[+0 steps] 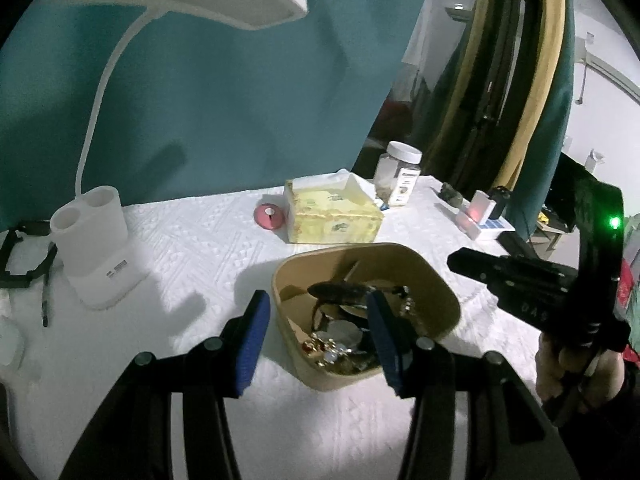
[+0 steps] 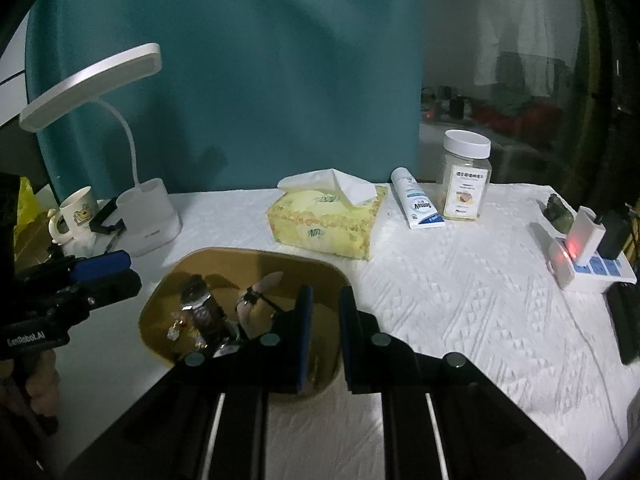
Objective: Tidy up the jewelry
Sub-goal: 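Open both grippers over the tray and withdraw, then move the left gripper down to the small silver ring on the table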
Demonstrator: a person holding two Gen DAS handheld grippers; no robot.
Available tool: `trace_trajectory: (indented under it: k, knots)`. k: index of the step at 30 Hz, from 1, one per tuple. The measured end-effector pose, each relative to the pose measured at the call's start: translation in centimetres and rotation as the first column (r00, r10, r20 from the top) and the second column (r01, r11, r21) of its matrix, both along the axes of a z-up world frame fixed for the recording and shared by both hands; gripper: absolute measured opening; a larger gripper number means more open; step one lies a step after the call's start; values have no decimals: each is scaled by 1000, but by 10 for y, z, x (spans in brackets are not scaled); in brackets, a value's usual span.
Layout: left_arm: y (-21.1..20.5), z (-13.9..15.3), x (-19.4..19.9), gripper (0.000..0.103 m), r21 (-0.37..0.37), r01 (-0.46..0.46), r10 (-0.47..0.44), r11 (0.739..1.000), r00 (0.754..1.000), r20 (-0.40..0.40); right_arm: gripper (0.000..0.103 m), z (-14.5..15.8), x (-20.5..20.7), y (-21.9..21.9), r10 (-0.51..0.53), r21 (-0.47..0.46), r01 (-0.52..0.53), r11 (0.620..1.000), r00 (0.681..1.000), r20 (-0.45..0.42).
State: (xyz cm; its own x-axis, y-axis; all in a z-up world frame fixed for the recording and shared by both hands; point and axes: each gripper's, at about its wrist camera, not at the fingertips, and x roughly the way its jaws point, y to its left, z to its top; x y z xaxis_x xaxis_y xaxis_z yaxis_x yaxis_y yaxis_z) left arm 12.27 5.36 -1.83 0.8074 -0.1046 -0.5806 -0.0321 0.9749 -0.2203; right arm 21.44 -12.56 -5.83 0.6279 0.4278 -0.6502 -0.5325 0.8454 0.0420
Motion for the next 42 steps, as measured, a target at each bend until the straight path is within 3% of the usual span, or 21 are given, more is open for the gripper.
trace_trajectory:
  k: [16, 32, 42]
  knots:
    - [-16, -8, -48, 50, -9, 6, -6, 1000, 1000, -17, 12, -8, -66, -16, 0, -10, 0, 1000, 1000, -29]
    - [-21, -35, -82, 50, -26, 9, -10, 1000, 998, -60, 14, -56, -126, -2, 55, -59, -64, 996, 988, -146]
    - [-24, -43, -91, 50, -27, 13, -15, 1000, 997, -74, 18, -69, -134, 2, 65, -77, -78, 994, 984, -166]
